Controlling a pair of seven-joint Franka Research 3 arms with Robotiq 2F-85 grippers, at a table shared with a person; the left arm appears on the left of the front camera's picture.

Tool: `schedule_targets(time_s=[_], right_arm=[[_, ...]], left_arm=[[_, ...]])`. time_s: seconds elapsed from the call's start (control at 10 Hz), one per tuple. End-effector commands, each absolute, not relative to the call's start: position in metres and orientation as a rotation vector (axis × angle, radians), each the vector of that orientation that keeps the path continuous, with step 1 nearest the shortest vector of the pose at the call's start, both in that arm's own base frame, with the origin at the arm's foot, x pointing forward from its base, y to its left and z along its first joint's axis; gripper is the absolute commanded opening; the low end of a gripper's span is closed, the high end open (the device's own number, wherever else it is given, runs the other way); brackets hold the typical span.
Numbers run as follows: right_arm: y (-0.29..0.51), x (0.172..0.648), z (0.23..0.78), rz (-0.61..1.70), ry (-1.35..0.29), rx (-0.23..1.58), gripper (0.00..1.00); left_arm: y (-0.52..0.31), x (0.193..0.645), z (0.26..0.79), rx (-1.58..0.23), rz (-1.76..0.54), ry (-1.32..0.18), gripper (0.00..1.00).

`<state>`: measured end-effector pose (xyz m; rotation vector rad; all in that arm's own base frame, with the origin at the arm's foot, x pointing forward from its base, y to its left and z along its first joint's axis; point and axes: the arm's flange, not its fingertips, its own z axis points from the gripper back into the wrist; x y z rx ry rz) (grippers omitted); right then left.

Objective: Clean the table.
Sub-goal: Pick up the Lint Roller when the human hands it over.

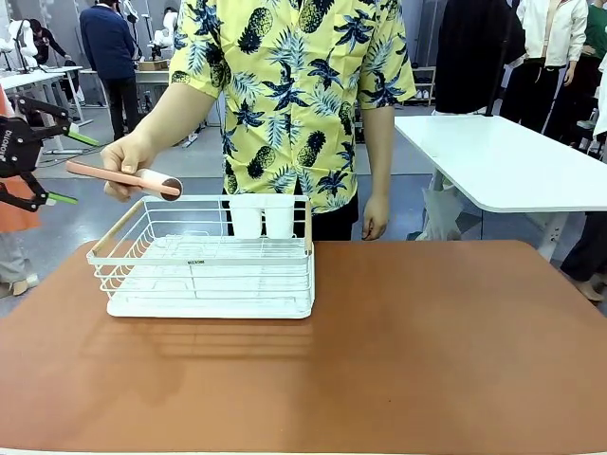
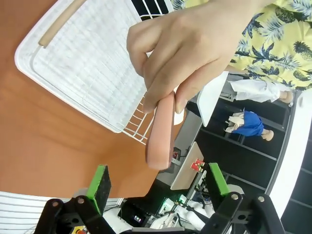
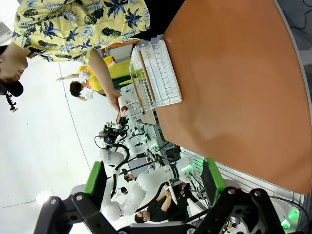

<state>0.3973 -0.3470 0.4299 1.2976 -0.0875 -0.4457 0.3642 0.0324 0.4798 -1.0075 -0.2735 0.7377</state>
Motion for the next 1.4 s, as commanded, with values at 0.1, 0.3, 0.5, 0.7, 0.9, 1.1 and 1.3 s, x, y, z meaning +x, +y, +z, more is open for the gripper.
schedule_targets(time_s=[0.1,0.3,0.5,0.7,0.9,1.1,1.3], right_arm=[[-0.346,0.397,0.433,-0.442,-0.092,1.295,1.0],[-0.346,0.397,0.433,-0.442,-0.092,1.295,1.0],[-0.346,0.397,0.433,-0.442,-0.092,1.295,1.0],[-0.346,0.397,0.433,-0.442,-0.092,1.295,1.0],[-0.346,0.397,0.433,-0.442,-0.092,1.295,1.0],[-0.346,0.397,0.433,-0.442,-0.092,1.295,1.0],[-0.346,0.397,0.433,-0.442,-0.092,1.295,1.0]], left_arm=[[0.025,0.377,0.461,-1.027,0.729,-0.316,1.0],[0.028,0.384,0.458,-1.033,0.721,-0.316,1.0],[0.032,0.39,0.457,-1.054,0.713,-0.342,1.0],[0.033,0.393,0.456,-1.079,0.705,-0.34,1.0],[0.035,0.398,0.452,-1.084,0.71,-0.346,0.93],[0.035,0.403,0.448,-1.09,0.719,-0.351,0.82],[0.036,0.404,0.448,-1.09,0.716,-0.365,0.63]])
